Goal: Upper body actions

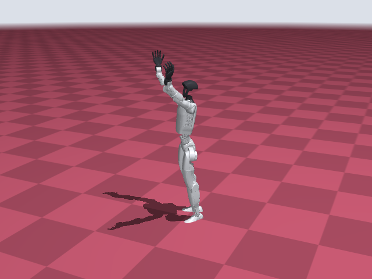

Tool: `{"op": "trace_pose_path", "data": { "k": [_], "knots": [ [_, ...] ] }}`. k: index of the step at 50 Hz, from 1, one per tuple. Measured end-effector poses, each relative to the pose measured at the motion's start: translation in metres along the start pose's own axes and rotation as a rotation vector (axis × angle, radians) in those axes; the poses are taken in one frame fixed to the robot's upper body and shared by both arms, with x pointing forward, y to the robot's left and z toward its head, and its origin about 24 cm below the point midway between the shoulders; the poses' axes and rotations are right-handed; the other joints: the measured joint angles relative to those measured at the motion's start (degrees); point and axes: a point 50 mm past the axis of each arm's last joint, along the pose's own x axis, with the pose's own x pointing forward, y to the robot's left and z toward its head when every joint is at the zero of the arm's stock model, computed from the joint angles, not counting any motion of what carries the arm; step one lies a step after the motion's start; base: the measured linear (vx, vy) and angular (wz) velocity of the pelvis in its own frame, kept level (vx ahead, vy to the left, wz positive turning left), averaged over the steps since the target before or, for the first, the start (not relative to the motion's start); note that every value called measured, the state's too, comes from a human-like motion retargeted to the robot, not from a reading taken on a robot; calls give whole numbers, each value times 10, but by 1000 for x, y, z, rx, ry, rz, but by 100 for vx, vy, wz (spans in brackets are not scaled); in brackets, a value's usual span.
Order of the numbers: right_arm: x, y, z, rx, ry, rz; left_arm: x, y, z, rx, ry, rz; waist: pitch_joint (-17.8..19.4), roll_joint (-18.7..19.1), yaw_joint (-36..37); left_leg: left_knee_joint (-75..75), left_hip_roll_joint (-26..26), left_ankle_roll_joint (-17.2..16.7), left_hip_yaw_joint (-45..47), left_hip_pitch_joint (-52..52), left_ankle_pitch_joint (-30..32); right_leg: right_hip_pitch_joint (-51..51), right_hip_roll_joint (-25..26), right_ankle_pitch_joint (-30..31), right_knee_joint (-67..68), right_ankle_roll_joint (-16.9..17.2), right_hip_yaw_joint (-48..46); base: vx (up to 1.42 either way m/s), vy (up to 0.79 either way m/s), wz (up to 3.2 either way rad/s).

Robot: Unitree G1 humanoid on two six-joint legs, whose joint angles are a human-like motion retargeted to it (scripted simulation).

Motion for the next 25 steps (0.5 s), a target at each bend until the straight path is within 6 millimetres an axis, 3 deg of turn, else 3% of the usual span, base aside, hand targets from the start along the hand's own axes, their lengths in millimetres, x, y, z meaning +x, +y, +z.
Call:
{"op": "trace_pose_path", "data": {
  "k": [18, 21, 25],
  "knots": [
    [-22, 14, -31, -86, 55, 96, -18, 1, -23, 69, 3, -44, 9, 9, 13, -3, -2, 2, 8, 7, 3, 0, 2, 6, -1, -4, 5, 0, 0, 0],
    [-33, 14, -48, -150, 91, 122, -28, 5, -38, 107, 29, -49, 13, 13, 16, -4, -3, 3, 9, 13, 3, 6, 3, 6, -1, -5, 5, 0, 7, -1],
    [-62, 15, -83, -248, 185, 190, -48, 15, -72, 177, 125, -73, 19, 18, 17, -4, -5, 4, 10, 26, 3, 18, 4, 6, -1, -7, 6, 4, 6, -3]
  ]
}}
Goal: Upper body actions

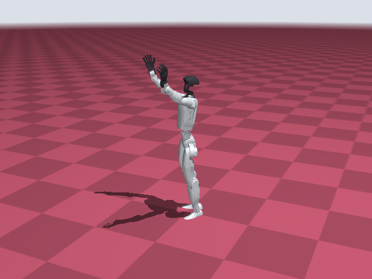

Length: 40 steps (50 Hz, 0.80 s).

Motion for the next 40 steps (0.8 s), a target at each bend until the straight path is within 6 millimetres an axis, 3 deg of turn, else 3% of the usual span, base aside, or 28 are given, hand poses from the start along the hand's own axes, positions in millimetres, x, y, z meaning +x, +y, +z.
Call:
{"op": "trace_pose_path", "data": {
  "k": [5, 9, 14, 18, 21, 24, 28, 31, 33, 35, 37, 40],
  "knots": [
    [-55, 30, -66, -107, 154, 202, -45, 15, -77, 170, 211, -93, 4, 9, -1, -3, -3, 2, 5, 24, -1, 21, 1, 0, 0, -2, 3, 5, 8, -7],
    [-135, 57, -123, -120, 316, 425, -111, 43, -148, 360, 454, -223, 17, 6, -13, -5, -9, 4, 5, 54, -1, 49, -1, 0, 0, -4, 2, 3, 0, 1],
    [-270, 81, -175, -126, 619, 731, -226, 105, -216, 527, 839, -444, 51, 9, -31, -8, -15, 7, 6, 93, -1, 86, -2, 0, 0, -7, 1, 1, -1, 1],
    [-399, 82, -190, -123, 970, 1032, -337, 163, -234, 559, 1195, -509, 76, 15, -38, -8, -13, 8, 5, 104, -1, 97, 1, 0, 0, -7, 0, -3, -1, 1],
    [-500, 67, -175, -144, 1251, 1298, -415, 209, -222, 591, 1434, -470, 97, 21, -46, -8, -11, 9, 0, 109, 0, 104, 3, 1, -1, -6, -4, -5, -2, 8],
    [-590, 39, -142, -211, 1529, 1547, -488, 251, -192, 633, 1681, -445, 125, 23, -58, -8, -12, 9, -4, 115, 1, 113, 3, 0, -1, -6, -6, -8, -6, 13],
    [-678, -10, -76, -288, 1879, 1764, -566, 286, -139, 669, 2022, -473, 171, 18, -66, -7, -13, 9, -6, 128, 2, 126, 1, 1, 0, -7, -6, -4, -13, 3],
    [-714, -44, -25, -361, 2134, 1825, -619, 299, -88, 588, 2390, -510, 196, 12, -63, -8, -14, 9, -1, 132, 4, 127, -2, 3, 1, -6, -4, -5, -12, -12],
    [-730, -60, 7, -383, 2293, 1790, -647, 303, -48, 417, 2680, -555, 202, 10, -58, -8, -14, 8, 2, 128, 4, 122, -4, 5, 1, -6, -2, 3, -11, -31],
    [-741, -70, 34, -356, 2426, 1719, -666, 303, -15, 248, 2861, -604, 201, 4, -23, -10, -10, 5, 36, 128, 1, 103, -2, 6, 12, -9, 30, 9, -9, -145],
    [-747, -78, 51, -347, 2555, 1563, -677, 305, 5, 244, 2898, -603, 199, -2, 15, -14, -10, 1, 77, 133, -6, 91, 7, 3, 16, -16, 67, 7, -6, -118],
    [-751, -79, 61, -245, 2687, 1175, -688, 310, 28, 346, 2899, -595, 191, 5, -59, 15, -7, -6, 1, 107, -19, 105, -10, -11, 8, 0, -9, 0, -3, 184]
  ]
}}
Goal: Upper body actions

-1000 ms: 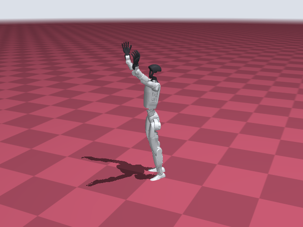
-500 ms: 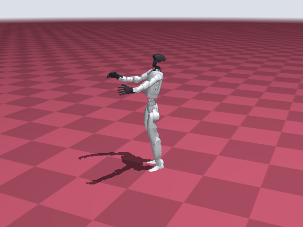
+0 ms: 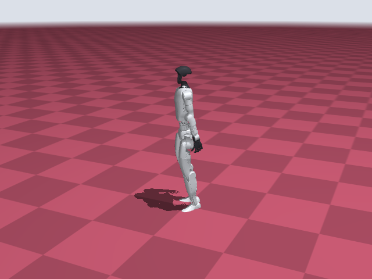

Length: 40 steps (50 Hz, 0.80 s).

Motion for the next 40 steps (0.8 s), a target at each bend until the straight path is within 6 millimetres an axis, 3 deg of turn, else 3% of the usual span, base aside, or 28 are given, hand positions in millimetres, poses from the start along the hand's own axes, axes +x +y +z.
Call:
{"op": "trace_pose_path", "data": {
  "k": [3, 7, 10, 15, 23, 25, 26, 27, 30, 35, 40],
  "knots": [
    [0, -3, 0, 175, -37, -15, 4, -11, -6, -159, -48, 19, 5, 11, -58, 33, 8, -10, -56, -27, -6, -5, -22, 4, 6, 13, -54, -7, -2, 165],
    [-1, -13, 8, 179, -68, -12, 4, -17, 6, -315, -86, -14, 29, 7, -88, 27, 2, -14, -77, -18, 4, 1, -35, 17, 1, 12, -72, -7, 0, 50],
    [-2, -17, 13, 75, -67, -24, 1, -10, 14, -201, -88, -51, 44, 2, -82, 17, -5, -8, -73, -9, 16, 11, -29, 23, -7, 4, -70, 1, 0, -8],
    [-1, -12, 18, 21, -55, -33, -4, 10, 23, 82, -77, 47, 48, 0, -69, -3, -19, 6, -62, 2, 24, 17, -9, 22, -18, -9, -61, 1, 0, -12],
    [-3, -19, 26, 11, -31, -49, -10, 14, 41, 168, -64, 61, 73, 1, -42, -30, -30, 32, -31, 15, 46, 26, 7, 38, -27, -16, -34, -2, -1, -21],
    [-5, -23, 32, 32, -36, -49, -14, 18, 50, 191, -67, 78, 73, 4, -87, -25, -35, 35, -78, 5, 55, 29, 0, 47, -33, -13, -82, 3, -1, 242],
    [-6, -26, 37, 50, -52, -61, -16, 20, 58, 207, -79, 89, 70, 5, -161, -19, -48, 31, -155, 0, 58, 38, -4, 48, -44, -12, -159, 2, 0, 399],
    [-7, -30, 45, 60, -73, -75, -19, 21, 67, 212, -95, 97, 67, 5, -189, -16, -51, 28, -182, -1, 57, 43, -7, 46, -47, -10, -187, -1, 1, 101],
    [-14, -42, 79, 75, -177, -106, -32, 25, 100, 170, -173, 103, 57, 3, -3, -22, -9, 17, 4, 21, 33, 13, 1, 28, -5, -8, 2, -3, 4, -390],
    [-41, -63, 153, 166, -409, -45, -71, 22, 178, 59, -423, 90, 29, 1, -17, -20, -15, 20, -24, 17, 36, 24, 0, 28, -15, -8, -25, 5, 5, 5],
    [-98, -81, 244, 136, -683, 2, -138, 3, 265, 49, -723, 79, -4, 1, -12, -19, -15, 21, -27, 17, 34, 26, 2, 25, -14, -8, -27, 3, 10, 6]
  ]
}}
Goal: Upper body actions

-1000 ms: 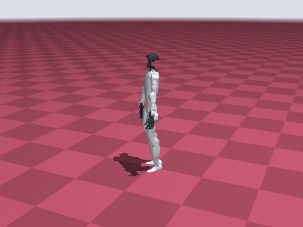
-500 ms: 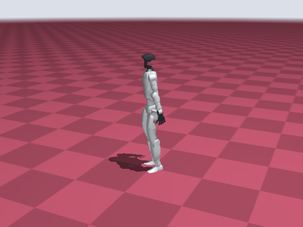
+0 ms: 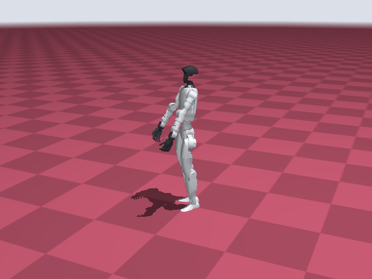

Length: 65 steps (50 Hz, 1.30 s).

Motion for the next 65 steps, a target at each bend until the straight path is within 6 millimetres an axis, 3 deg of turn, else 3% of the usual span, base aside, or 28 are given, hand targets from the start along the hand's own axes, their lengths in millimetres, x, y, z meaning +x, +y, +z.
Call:
{"op": "trace_pose_path", "data": {
  "k": [6, 13, 18, 23, 30, 45, 50, 54, 59, 65],
  "knots": [
    [-17, 4, 123, -103, -327, 60, -25, -28, 119, 46, -328, -21, -35, -3, 10, 1, 0, 0, 1, 3, -4, 2, 1, -4, 2, -1, 1, 9, 5, -1],
    [-61, 25, 228, -10, -668, 141, -78, -64, 217, -55, -658, -44, -60, -6, 16, 1, 2, -1, 4, -2, -8, -5, 3, -6, 3, 0, 3, 0, 0, 0],
    [-98, 29, 280, 125, -867, 169, -114, -77, 259, -163, -832, -92, -77, -2, 17, 0, 4, -2, 7, -12, -9, -18, 4, -7, 3, 1, 6, -2, 2, -3],
    [-128, 11, 307, 95, -949, 54, -136, -73, 279, -161, -908, -33, -95, 0, 21, -3, 4, -3, 8, -21, -10, -27, 5, -8, 3, 2, 7, 0, 0, 0],
    [-150, -4, 321, 73, -1004, -34, -154, -72, 293, -177, -965, 15, -110, -2, 22, -2, 3, -3, 6, -25, -13, -30, 4, -12, 2, 3, 6, 0, 0, 0],
    [-136, -9, 308, 150, -948, -44, -146, -81, 286, -262, -956, -22, -114, -4, 24, -4, 4, -4, 13, -19, -16, -29, 8, -13, 4, 1, 13, 0, 0, 0],
    [-129, 5, 304, 78, -998, -35, -146, -89, 287, -220, -1023, -47, -108, -2, 21, -3, 4, -4, 15, -17, -15, -28, 7, -12, 4, 0, 14, 0, 0, 0],
    [-132, 27, 299, 11, -1123, 88, -157, -91, 292, -85, -1164, -87, -96, 2, 15, -4, 5, -4, 16, -13, -14, -25, 8, -10, 4, 0, 15, 0, 0, 0],
    [-140, 32, 280, -41, -1242, 121, -171, -74, 285, 30, -1325, -52, -78, 5, 6, -4, 4, -3, 17, -8, -14, -23, 7, -9, 5, -1, 17, 0, 0, 0],
    [-132, 17, 227, -77, -1287, 10, -168, -48, 243, -10, -1436, 24, -49, 1, -1, -5, 2, -3, 18, -2, -14, -19, 5, -7, 6, 0, 18, 1, -5, -1]
  ]
}}
